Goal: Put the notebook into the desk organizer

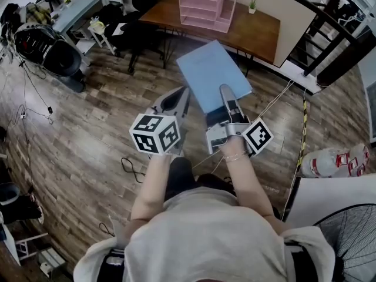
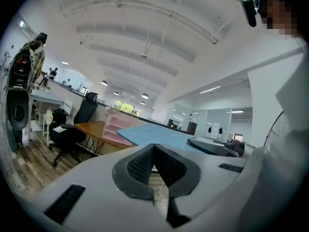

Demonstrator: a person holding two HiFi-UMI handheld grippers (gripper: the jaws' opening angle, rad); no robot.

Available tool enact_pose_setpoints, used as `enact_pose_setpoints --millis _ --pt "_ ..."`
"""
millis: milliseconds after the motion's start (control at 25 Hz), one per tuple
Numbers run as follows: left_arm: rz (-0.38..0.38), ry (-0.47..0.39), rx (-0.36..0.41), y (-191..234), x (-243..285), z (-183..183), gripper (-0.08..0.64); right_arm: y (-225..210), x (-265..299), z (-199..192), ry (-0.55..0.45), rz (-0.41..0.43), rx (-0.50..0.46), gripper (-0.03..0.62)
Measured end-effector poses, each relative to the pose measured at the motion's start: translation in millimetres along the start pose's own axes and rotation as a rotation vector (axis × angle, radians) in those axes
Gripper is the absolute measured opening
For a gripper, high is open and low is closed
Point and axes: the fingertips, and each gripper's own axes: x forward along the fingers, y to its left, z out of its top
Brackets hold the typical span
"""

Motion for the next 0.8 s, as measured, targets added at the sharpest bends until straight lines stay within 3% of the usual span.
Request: enact_pose_setpoints --millis 400,520,800 --pt "-0.050 -0.009 0.034 72 68 43 0.002 -33 93 1 -0.029 0.011 0.024 0.060" --pt "-0.074 0.012 0.079 97 93 60 0.002 -42 133 7 -0.070 0.027 0.028 0.060" --pt "-0.100 0.018 0.126 179 143 101 0.002 -58 227 2 -0.142 0.041 0.027 0.060"
